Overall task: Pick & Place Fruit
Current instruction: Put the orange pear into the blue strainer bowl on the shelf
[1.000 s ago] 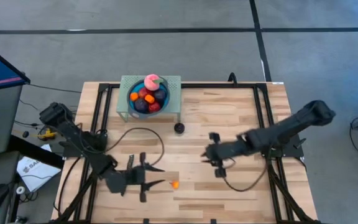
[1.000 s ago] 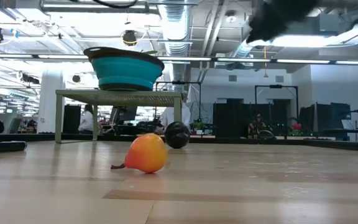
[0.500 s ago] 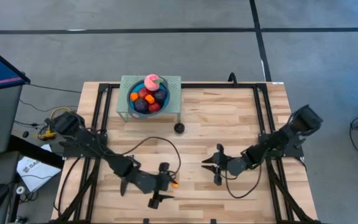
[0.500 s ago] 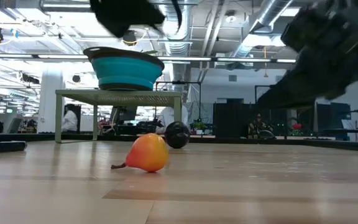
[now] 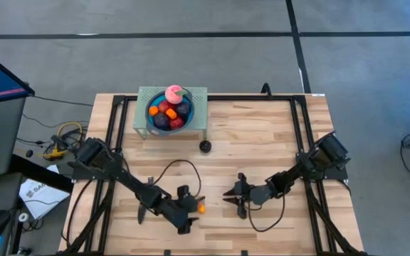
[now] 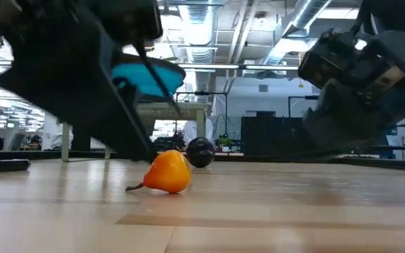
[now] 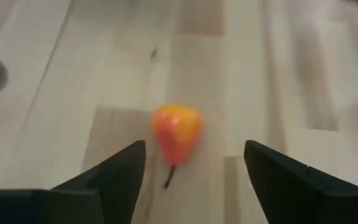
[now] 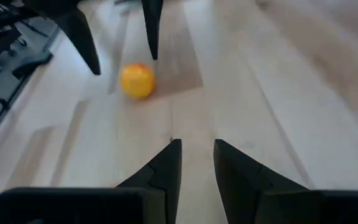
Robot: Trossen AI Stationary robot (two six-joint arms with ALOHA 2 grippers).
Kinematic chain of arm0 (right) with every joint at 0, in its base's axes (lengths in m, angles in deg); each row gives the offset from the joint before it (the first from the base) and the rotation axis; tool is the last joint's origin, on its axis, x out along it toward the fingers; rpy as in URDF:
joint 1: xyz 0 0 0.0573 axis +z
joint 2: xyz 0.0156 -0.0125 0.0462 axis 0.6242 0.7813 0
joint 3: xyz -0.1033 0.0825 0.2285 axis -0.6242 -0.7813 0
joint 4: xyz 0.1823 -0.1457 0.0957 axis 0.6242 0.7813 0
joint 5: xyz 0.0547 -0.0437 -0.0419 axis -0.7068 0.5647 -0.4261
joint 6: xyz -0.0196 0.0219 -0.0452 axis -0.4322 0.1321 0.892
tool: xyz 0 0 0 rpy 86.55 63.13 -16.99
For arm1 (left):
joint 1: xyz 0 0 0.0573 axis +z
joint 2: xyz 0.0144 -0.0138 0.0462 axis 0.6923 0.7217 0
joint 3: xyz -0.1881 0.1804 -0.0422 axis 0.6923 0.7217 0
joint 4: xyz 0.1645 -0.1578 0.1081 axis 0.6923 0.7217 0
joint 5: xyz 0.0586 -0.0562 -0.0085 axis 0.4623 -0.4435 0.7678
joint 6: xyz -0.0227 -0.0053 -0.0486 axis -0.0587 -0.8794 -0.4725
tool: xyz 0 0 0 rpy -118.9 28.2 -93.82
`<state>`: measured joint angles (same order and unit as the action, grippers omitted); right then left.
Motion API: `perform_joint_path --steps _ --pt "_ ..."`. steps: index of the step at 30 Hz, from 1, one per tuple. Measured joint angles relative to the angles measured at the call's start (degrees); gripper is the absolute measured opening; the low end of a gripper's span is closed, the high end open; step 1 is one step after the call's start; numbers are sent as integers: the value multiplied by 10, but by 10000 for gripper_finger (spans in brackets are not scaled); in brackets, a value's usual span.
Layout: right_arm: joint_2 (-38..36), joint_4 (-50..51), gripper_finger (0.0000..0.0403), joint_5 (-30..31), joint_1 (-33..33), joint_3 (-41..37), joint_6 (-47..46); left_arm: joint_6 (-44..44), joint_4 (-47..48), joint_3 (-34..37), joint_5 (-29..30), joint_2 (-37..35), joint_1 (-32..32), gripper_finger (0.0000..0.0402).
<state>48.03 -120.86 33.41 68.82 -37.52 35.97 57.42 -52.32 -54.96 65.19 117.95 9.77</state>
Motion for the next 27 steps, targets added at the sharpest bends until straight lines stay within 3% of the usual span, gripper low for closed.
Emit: perform_joint_path --steps 10,21,27 --pt "0 16 88 2 5 -2 -24 -53 -8 -2 58 55 -6 181" --pt "0 3 88 7 4 -2 -20 -29 3 1 27 33 -9 14" --pt "0 3 88 24 3 -2 -9 -30 10 2 -6 -49 10 6"
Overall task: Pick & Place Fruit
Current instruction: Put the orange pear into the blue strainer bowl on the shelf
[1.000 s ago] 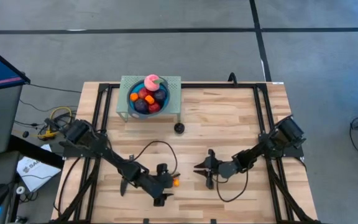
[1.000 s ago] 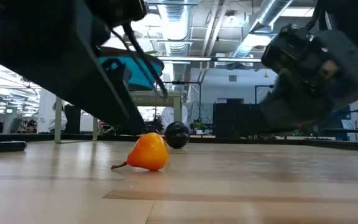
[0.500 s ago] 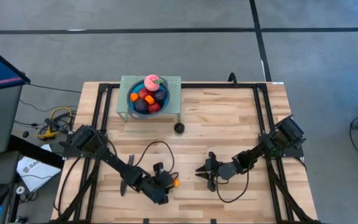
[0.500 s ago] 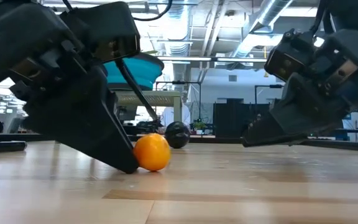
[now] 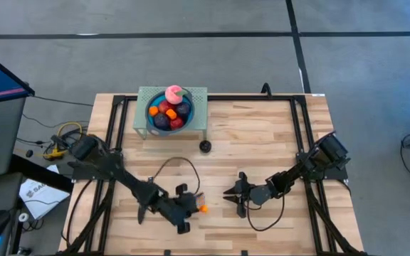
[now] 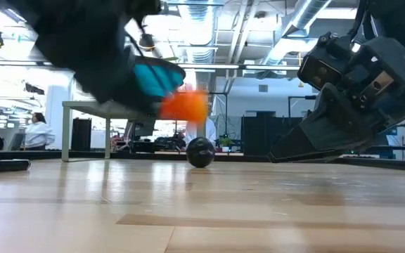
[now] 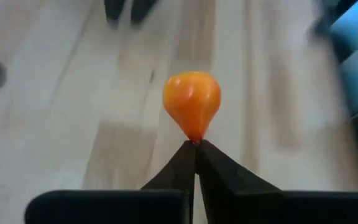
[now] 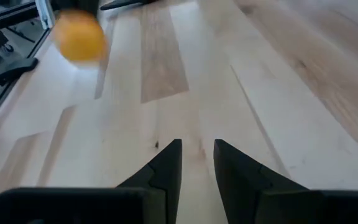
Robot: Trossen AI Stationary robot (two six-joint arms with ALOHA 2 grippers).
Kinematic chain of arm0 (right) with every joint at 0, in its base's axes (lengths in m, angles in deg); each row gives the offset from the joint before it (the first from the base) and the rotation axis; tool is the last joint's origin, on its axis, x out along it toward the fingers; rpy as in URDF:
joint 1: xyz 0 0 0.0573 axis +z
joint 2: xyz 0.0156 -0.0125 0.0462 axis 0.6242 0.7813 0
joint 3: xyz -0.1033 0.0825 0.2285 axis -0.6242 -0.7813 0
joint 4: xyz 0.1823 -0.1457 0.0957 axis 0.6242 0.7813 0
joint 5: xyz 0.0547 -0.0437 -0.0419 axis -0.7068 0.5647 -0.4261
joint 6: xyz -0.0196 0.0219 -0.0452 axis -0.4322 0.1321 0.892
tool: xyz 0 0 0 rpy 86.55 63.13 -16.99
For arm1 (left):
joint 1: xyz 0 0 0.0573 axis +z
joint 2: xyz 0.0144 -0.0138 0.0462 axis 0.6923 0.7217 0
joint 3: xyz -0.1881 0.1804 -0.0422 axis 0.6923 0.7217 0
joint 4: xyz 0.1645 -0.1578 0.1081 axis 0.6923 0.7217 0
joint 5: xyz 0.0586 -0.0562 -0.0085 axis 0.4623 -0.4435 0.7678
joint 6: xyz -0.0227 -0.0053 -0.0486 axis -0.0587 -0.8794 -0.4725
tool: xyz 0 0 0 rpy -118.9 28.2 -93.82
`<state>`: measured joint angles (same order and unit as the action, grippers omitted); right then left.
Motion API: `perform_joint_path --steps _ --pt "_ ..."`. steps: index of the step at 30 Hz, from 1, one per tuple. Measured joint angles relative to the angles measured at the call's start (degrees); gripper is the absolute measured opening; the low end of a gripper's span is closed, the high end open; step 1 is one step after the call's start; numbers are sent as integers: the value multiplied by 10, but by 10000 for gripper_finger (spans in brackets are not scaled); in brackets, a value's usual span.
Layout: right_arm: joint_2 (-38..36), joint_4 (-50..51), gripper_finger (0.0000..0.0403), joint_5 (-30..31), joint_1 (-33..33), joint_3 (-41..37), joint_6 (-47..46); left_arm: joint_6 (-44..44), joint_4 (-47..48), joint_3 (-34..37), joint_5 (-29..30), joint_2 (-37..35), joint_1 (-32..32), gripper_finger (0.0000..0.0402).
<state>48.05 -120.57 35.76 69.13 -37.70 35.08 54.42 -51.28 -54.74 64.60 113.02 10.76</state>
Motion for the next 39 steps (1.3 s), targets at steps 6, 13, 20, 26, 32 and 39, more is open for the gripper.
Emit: perform_joint_path --steps 6,13,20,26,32,39 --pt "0 0 88 1 -14 1 19 -130 41 -1 -62 -154 60 4" --pt "0 0 88 9 -33 2 24 -241 92 -2 -99 -348 168 2" --pt "0 0 88 9 -43 2 28 -257 125 -2 -105 -497 273 1" --pt "0 0 88 9 -44 2 30 -295 225 -3 -106 -571 342 1" --pt "0 0 88 9 -44 2 35 -299 466 -90 -134 -562 396 1" --pt "0 -11 88 9 -55 2 35 -255 680 -225 -190 -484 487 1"
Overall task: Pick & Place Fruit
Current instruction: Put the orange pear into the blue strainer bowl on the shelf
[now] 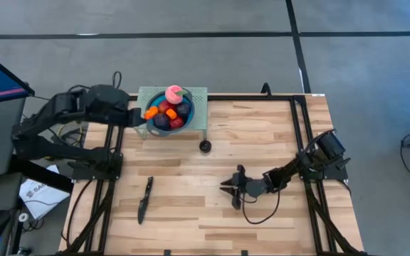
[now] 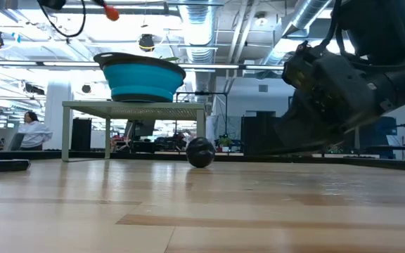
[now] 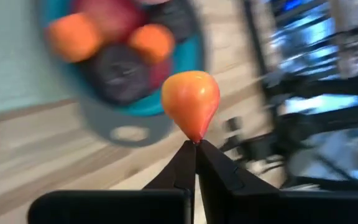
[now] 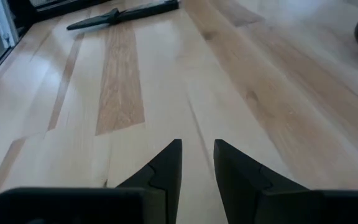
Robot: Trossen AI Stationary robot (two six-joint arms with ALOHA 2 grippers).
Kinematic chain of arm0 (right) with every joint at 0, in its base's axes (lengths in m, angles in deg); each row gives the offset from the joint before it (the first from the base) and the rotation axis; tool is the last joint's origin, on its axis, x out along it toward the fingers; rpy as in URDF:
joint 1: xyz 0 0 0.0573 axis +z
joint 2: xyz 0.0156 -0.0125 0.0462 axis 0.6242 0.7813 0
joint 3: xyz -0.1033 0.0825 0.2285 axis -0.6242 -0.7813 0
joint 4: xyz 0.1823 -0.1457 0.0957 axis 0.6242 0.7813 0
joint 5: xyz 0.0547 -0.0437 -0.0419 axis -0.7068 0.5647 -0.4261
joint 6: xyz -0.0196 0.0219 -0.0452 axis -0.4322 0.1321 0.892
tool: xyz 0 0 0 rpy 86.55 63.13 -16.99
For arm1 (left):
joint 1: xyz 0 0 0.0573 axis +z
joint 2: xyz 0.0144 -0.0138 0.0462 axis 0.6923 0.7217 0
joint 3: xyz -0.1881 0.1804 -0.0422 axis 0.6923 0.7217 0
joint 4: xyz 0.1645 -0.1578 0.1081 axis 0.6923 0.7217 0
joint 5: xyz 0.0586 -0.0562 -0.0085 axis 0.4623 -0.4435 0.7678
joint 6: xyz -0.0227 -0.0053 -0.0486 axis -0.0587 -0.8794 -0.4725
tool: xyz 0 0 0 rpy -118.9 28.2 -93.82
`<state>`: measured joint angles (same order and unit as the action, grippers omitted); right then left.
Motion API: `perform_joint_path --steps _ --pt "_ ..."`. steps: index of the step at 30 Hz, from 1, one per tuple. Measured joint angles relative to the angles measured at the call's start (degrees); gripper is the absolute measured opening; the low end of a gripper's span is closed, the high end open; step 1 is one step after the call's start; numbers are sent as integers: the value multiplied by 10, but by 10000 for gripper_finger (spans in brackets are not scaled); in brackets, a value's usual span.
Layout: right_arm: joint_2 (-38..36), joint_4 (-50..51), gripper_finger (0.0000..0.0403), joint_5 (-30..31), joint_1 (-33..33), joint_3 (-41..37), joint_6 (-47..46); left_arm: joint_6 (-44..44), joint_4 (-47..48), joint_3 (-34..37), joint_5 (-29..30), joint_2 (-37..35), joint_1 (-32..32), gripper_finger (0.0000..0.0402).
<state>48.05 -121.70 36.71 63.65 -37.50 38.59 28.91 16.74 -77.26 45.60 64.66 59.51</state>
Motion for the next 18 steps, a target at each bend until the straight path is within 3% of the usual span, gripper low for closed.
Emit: perform_joint_path --steps 3,9,18 --pt "0 -2 88 0 -4 0 0 34 62 -32 -47 45 45 1" --pt "0 -6 88 0 -8 0 0 109 84 -48 -132 124 111 1" --pt "0 2 88 -1 -5 0 0 174 155 -49 -148 166 184 1"
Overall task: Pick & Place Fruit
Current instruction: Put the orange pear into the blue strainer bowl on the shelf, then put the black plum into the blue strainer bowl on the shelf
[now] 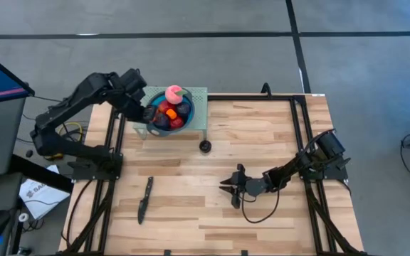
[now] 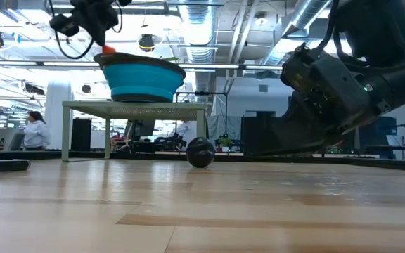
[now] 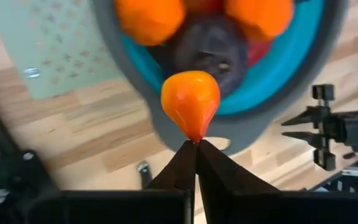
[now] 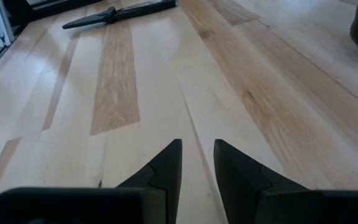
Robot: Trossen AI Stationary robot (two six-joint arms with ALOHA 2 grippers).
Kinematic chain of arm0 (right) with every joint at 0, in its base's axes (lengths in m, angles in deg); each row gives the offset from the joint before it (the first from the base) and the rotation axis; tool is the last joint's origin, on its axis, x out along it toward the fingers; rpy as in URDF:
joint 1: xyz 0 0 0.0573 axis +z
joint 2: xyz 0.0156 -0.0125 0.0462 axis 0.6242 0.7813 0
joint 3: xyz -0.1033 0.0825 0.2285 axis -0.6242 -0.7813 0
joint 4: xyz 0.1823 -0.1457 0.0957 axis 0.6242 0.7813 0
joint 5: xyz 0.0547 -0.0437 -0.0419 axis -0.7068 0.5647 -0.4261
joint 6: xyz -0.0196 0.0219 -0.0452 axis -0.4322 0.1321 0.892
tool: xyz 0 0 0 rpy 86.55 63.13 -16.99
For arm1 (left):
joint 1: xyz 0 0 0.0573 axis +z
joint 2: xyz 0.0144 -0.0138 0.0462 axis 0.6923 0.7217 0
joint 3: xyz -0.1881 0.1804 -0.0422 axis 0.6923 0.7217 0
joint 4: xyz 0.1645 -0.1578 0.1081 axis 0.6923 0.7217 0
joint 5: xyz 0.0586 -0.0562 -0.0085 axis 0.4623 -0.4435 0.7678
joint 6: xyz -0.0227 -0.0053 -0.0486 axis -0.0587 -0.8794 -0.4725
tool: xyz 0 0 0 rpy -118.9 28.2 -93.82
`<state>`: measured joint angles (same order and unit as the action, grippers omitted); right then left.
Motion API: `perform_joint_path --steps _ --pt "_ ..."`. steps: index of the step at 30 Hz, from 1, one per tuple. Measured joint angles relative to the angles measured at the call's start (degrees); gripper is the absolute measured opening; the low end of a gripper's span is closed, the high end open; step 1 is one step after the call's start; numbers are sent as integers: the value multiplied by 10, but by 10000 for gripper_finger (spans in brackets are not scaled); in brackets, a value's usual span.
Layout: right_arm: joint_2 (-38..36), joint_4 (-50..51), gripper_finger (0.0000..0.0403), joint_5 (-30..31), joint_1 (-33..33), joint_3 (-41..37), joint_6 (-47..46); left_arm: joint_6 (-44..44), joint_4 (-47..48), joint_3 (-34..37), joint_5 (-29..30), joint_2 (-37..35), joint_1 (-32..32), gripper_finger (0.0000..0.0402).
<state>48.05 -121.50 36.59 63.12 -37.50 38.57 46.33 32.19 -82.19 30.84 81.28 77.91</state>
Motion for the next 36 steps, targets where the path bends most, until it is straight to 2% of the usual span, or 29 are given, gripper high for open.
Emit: perform_joint_path --steps 7,21,36 --pt "0 0 88 -1 2 0 0 9 4 0 24 0 23 1" --pt "0 -1 88 -1 2 0 0 8 -1 0 26 7 23 4" --pt "0 1 88 0 2 0 0 9 -1 0 25 32 23 83"
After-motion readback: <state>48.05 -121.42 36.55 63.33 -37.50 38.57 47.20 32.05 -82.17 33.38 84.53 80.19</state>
